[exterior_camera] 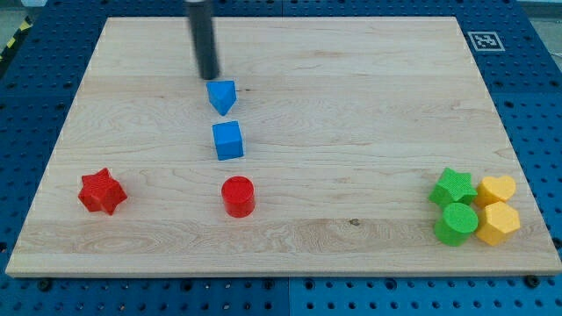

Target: Place the blue triangle diagonal to the red circle

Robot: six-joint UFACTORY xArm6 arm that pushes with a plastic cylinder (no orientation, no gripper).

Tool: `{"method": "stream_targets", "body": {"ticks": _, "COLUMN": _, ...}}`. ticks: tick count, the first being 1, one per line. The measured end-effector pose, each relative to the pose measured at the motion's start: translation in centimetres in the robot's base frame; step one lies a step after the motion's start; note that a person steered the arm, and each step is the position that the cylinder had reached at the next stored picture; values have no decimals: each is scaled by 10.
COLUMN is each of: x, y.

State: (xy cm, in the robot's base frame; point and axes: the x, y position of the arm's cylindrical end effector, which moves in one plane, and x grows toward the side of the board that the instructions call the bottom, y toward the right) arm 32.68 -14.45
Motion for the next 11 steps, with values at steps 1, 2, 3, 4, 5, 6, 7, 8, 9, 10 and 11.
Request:
{"method": "stream_targets", "body": {"ticks": 1, "x": 17, "y": -11}}
{"method": "stream_targets", "body": {"ticks": 2, "x": 35, "y": 17}}
{"method": "stream_targets", "body": {"ticks": 3, "x": 37, "y": 30}}
{"method": "stream_targets", "body": {"ticks": 4, "x": 50, "y": 54}}
{"method": "stream_targets", "body": {"ticks": 5, "x": 73, "y": 55}}
{"method": "stream_targets", "body": {"ticks": 6, "x": 78, "y": 69}}
{"method": "stream_targets", "body": {"ticks": 7, "x": 61, "y": 77}}
{"method": "stream_targets", "body": {"ticks": 8, "x": 52, "y": 97}}
{"method": "stream_targets", "body": {"ticks": 9, "x": 68, "y": 113}}
{"method": "stream_targets", "body": {"ticks": 10, "x": 97, "y": 116}}
{"method": "stream_targets", "body": {"ticks": 11, "x": 117, "y": 123}}
